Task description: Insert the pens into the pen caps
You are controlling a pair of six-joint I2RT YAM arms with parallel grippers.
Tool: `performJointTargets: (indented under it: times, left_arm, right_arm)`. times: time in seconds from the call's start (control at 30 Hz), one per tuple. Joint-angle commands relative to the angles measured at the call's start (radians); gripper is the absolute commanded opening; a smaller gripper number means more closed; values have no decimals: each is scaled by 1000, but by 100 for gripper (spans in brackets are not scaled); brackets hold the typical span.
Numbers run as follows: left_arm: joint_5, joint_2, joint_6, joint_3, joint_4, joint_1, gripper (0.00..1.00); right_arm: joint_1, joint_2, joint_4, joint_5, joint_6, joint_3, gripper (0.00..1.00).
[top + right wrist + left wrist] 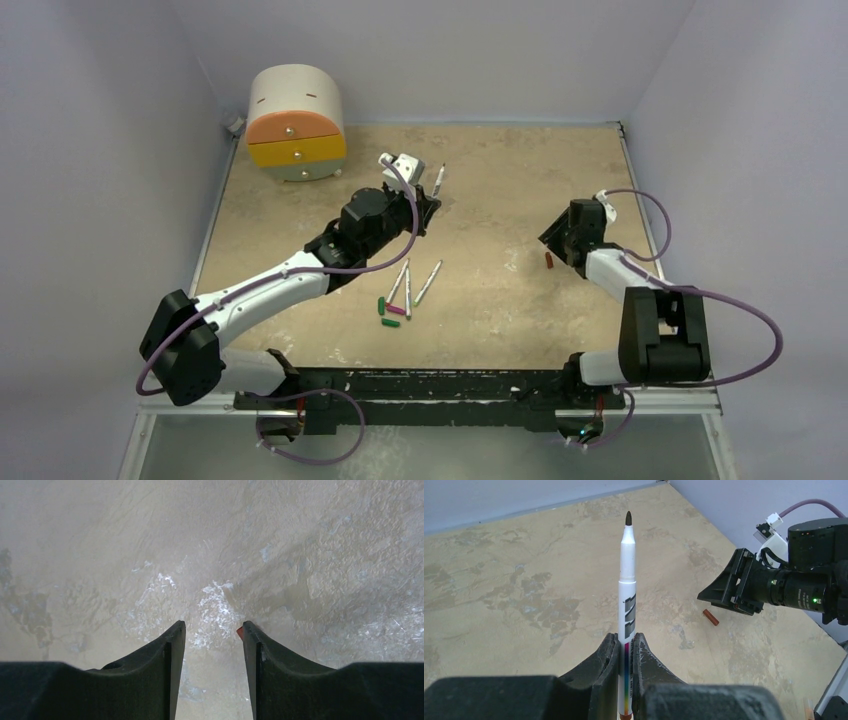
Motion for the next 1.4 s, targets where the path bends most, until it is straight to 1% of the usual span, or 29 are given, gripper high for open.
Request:
performJointTargets:
  times: [0.0, 0.1, 0.2, 0.27, 0.37, 0.47, 0.8, 1.0, 1.13, 1.23, 1.37]
  left_arm:
    - [-10, -32, 21, -6, 49, 0, 0]
    - [-15, -36, 24, -8, 44, 0, 0]
    - [-19, -41, 26, -18, 49, 0, 0]
    - [-22, -45, 26, -28, 61, 0, 0]
    - [-21, -43, 26, -29, 67, 0, 0]
    - [-25, -47, 27, -29, 62, 0, 0]
    - [-16, -61, 14, -41, 62, 0, 0]
    - [-8, -80, 1, -45, 58, 0, 0]
    - [-8, -96, -2, -53, 63, 0, 0]
    - [-5, -97, -7, -55, 69, 0, 0]
    - [4, -101, -12, -55, 72, 0, 0]
  right_arm:
    - [-2, 14, -36, 82, -21, 37, 49]
    - [-2, 35, -56, 88, -15, 35, 48]
    - [-2, 51, -78, 79, -23, 35, 45]
    - [0, 52, -50, 104, -43, 31, 45]
    - [4, 70, -18, 66, -43, 6, 44]
    - [20, 83, -31, 53, -39, -1, 44]
    - [96, 7, -55, 48, 4, -60, 45]
    - [169, -9, -82, 51, 54, -80, 45]
    - [179, -46, -90, 36, 60, -106, 44]
    - [180, -92, -114, 45, 69, -114, 39]
    - [180, -232, -147, 85, 122, -129, 37]
